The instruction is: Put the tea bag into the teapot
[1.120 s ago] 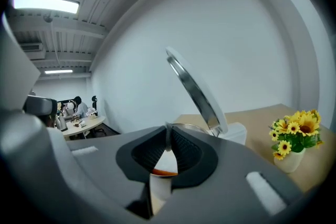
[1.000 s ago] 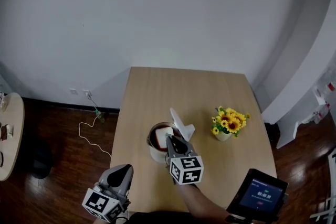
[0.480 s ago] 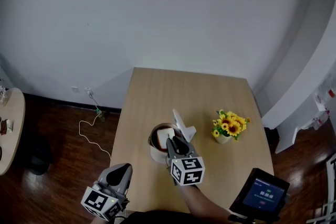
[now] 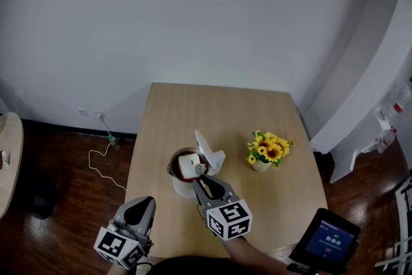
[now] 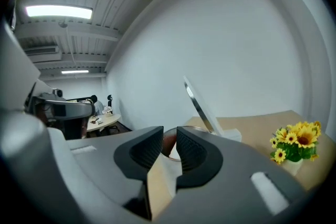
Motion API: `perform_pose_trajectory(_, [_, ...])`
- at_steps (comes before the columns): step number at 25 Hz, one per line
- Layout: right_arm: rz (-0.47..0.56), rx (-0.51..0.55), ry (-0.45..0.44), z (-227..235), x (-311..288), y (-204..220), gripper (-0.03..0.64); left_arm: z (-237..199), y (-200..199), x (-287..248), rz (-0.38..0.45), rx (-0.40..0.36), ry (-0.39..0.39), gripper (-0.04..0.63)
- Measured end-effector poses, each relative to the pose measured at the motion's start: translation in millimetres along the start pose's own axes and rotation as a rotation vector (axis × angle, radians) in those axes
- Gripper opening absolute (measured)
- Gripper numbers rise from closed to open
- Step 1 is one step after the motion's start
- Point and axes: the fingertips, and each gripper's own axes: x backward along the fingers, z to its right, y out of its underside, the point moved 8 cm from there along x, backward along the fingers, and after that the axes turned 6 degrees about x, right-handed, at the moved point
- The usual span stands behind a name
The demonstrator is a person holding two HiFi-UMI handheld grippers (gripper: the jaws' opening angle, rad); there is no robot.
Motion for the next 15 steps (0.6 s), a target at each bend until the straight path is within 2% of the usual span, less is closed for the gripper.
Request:
perform_pose_trajectory(6, [0.054, 0.088, -0.114, -6, 30, -22, 0.066, 12, -7, -7, 0.035, -0.001, 0.03, 0.005])
perform_pose_trajectory(8, [0.072, 0.14, -0.147, -10, 40, -28, 0.002, 18, -9, -8, 0.041, -0.001, 0.05, 0.005])
perform_pose_trajectory(10, [0.085, 0.181, -0.171, -14, 47, -34, 0.002, 23, -12, -9, 0.051, -0.012, 0.065, 0.005])
perform_pose_trajectory(15, [0.109, 0.191, -0.208, -15, 55, -42, 0.002, 30, -16, -9, 0.069, -0.029, 0.063, 0.005])
